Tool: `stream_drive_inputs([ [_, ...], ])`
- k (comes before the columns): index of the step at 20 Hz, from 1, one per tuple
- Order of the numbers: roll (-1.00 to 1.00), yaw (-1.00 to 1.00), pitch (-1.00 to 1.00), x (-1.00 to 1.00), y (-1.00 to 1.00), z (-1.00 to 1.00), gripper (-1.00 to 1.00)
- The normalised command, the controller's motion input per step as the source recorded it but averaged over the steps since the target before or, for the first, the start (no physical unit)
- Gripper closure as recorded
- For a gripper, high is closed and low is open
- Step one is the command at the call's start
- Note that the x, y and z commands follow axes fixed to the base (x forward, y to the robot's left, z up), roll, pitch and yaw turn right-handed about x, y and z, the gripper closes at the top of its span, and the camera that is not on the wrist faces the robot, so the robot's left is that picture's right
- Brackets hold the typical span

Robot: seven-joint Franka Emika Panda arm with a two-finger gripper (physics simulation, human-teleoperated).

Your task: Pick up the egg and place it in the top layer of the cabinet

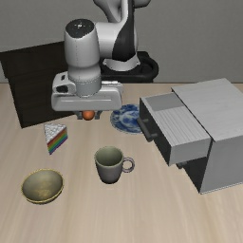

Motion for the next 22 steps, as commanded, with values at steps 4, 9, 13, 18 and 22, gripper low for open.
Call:
stream_drive_inputs([
  [4, 0.00, 0.00, 0.00, 0.00, 0.00, 1.00, 1.00],
  [9, 0.00, 0.00, 0.00, 0.00, 0.20, 0.80, 1.00],
  [13, 0.00, 0.00, 0.00, 0.00, 1.00, 0.00, 1.00],
  [18, 0.00, 0.00, 0.00, 0.00, 1.00, 0.00, 1.00],
  [22, 0.00, 0.00, 0.00, 0.00, 1.00, 0.00, 1.00],
])
